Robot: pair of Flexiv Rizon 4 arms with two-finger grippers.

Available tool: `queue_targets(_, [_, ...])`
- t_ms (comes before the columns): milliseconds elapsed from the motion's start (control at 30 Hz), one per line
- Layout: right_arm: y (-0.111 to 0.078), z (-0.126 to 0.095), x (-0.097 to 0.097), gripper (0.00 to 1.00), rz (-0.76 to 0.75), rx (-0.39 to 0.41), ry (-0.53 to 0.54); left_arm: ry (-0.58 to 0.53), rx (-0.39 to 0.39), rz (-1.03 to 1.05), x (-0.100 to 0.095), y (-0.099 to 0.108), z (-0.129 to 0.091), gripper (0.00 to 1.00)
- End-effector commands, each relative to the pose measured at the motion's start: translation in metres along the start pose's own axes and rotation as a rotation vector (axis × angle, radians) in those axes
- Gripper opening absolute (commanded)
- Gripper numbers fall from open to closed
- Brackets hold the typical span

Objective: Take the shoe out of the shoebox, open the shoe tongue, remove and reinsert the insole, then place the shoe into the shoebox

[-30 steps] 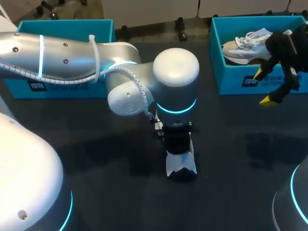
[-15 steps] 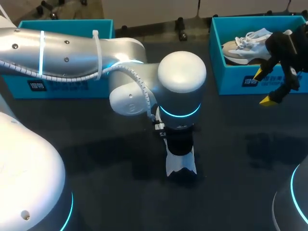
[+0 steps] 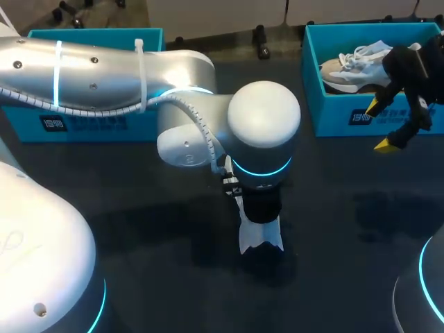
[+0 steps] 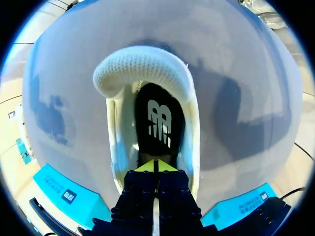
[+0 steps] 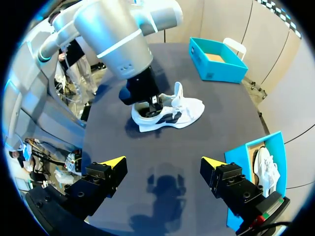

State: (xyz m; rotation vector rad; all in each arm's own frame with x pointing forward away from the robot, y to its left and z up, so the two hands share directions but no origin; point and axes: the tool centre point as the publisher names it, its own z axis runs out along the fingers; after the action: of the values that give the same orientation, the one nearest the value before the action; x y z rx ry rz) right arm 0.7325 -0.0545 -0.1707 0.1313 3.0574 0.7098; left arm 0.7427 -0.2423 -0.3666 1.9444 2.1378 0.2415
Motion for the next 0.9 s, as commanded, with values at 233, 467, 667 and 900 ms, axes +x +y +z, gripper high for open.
queue_targets(233, [0.001, 0.001, -0.001, 1.0, 0.001, 0.003, 0.002, 0.022, -0.024, 0.002, 0.009, 0.008, 0.0, 0.37])
queue_targets(467, [0.001, 0.001, -0.001, 1.0, 0.001, 0.003, 0.002, 0.014, -0.021, 0.004, 0.006, 0.009, -0.004, 1.0])
queue_targets(667, [0.001, 0.001, -0.001, 1.0, 0.001, 0.003, 0.002, 0.006, -0.002, -0.008, 0.006, 0.01, -0.009, 1.0])
queue_targets(900, [0.001, 0.001, -0.001, 1.0, 0.001, 0.003, 0.002, 0.004, -0.012, -0.014, 0.005, 0.012, -0.017, 1.0])
